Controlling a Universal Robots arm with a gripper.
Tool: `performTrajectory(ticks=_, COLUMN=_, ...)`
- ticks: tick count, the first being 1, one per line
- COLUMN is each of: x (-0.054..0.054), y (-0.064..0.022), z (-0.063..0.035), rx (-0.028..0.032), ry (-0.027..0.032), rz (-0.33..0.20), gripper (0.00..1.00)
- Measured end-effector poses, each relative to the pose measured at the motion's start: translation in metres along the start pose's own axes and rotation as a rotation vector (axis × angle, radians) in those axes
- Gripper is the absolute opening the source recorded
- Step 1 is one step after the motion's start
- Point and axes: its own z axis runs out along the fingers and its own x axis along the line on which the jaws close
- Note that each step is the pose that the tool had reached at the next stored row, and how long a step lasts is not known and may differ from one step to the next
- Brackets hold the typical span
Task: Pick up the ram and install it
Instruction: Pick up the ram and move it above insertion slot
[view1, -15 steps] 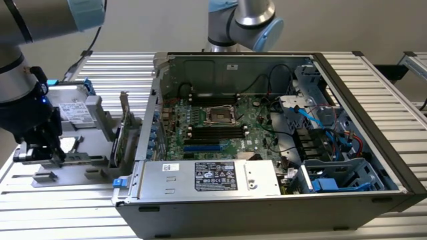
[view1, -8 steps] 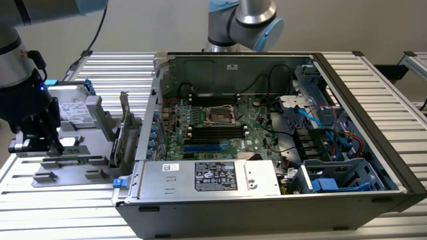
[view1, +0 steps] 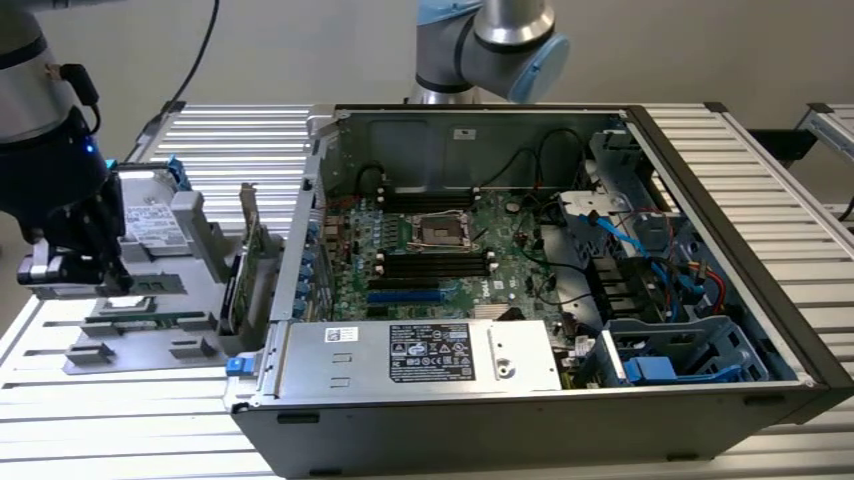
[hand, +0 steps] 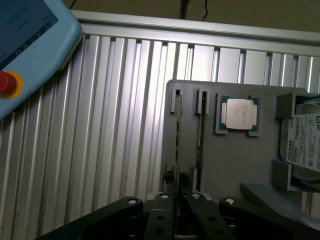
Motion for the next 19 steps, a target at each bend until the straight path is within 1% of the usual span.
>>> performTrajectory(ticks=5, x=0.002, y=-0.0138, z=-0.0119, rx=0.0001, ry=0.0000, rz=-0.002, gripper=0.14)
performTrajectory(ticks=14, x=0.003, y=-0.0328, z=-0.0292, rx=0.0001, ry=0.0003, rz=-0.004, gripper=0.14)
performTrajectory(ticks=16, x=0.003, y=-0.0369, z=-0.0318, rx=0.0002, ry=0.0002, rz=-0.005, gripper=0.14)
performTrajectory(ticks=19, x=-0.002, y=-0.0424, z=-0.0353, rx=0.0001, ry=0.0002, rz=-0.004, gripper=0.14)
